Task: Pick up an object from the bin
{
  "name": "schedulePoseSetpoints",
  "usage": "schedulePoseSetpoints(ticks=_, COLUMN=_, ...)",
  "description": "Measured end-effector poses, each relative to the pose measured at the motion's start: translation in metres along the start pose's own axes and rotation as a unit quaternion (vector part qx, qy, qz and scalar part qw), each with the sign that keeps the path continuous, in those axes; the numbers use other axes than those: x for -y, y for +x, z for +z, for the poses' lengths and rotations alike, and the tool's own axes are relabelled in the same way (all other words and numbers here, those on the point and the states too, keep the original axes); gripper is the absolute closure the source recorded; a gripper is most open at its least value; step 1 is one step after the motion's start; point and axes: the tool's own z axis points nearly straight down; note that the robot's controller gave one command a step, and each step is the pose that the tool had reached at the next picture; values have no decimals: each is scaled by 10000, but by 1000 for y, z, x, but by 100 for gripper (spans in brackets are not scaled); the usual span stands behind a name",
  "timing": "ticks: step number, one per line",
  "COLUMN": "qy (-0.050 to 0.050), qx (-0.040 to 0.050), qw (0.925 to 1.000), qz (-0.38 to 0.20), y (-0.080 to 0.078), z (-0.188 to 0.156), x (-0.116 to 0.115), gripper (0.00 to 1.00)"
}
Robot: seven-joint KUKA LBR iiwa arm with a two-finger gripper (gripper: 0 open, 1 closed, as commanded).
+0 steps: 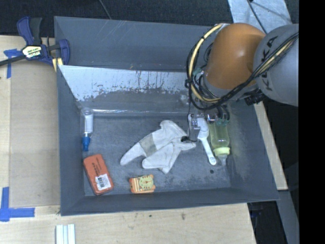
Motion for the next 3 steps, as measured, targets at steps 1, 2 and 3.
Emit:
schedulePoseSetpoints(ticks=1, qy=0, qx=41, qw=10000, qz=0, y=-1, z=-5, x=0, gripper=0)
schedulePoseSetpoints(ticks=2, qy=16, qx=77, qw=9893, qz=-1458, y=-14, z=45, x=-30, gripper=0)
schedulePoseSetpoints(ticks=3, qy=3, qx=14, qw=9561, qz=-2930, y=-6, z=46, x=-61, gripper=0)
